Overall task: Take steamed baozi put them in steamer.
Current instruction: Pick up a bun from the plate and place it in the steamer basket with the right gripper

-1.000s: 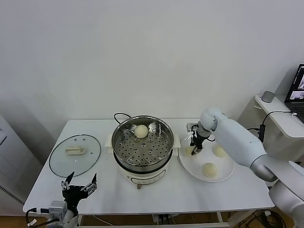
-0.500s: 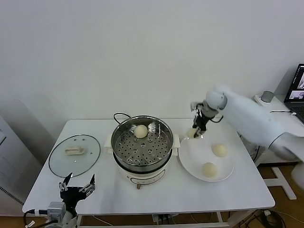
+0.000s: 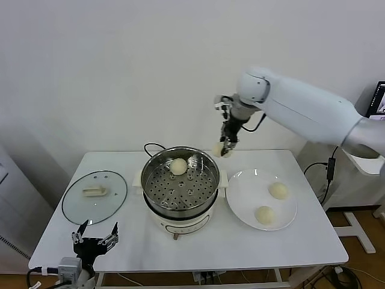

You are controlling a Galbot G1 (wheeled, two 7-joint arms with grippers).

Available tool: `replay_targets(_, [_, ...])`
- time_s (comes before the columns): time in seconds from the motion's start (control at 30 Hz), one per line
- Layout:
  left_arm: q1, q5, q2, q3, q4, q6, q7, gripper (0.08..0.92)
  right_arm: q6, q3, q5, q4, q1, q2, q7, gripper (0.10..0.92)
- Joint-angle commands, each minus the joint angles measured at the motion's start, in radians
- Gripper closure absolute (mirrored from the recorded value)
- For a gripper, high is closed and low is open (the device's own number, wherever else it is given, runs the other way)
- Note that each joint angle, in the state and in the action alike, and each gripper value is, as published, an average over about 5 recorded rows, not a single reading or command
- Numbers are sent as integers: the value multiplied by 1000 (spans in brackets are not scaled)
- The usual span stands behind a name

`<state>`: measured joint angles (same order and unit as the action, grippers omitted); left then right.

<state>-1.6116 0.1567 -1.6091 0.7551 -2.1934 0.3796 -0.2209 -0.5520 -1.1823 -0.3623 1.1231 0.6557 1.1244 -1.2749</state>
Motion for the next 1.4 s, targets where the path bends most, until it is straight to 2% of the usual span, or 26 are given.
replay_targets(0.03, [-5, -4, -13, 1, -3, 0, 2, 177, -114, -113, -148, -8, 58, 197, 25, 643])
replay_targets(0.53, [-1, -29, -11, -2, -13, 4, 1, 177, -126, -9, 6, -236, -181, 451, 78, 644])
replay_targets(1.13, [7, -31, -17, -19, -10, 5, 2, 177, -125, 20, 93, -252, -258, 484, 108, 643])
replay_targets(1.23, [6, -31, -19, -21, -11, 5, 3, 177, -123, 27, 104, -253, -265, 485, 115, 623])
replay_targets(1.4, [6, -30, -23, -23, -12, 4, 4, 177, -121, 39, 109, -251, -264, 482, 129, 499])
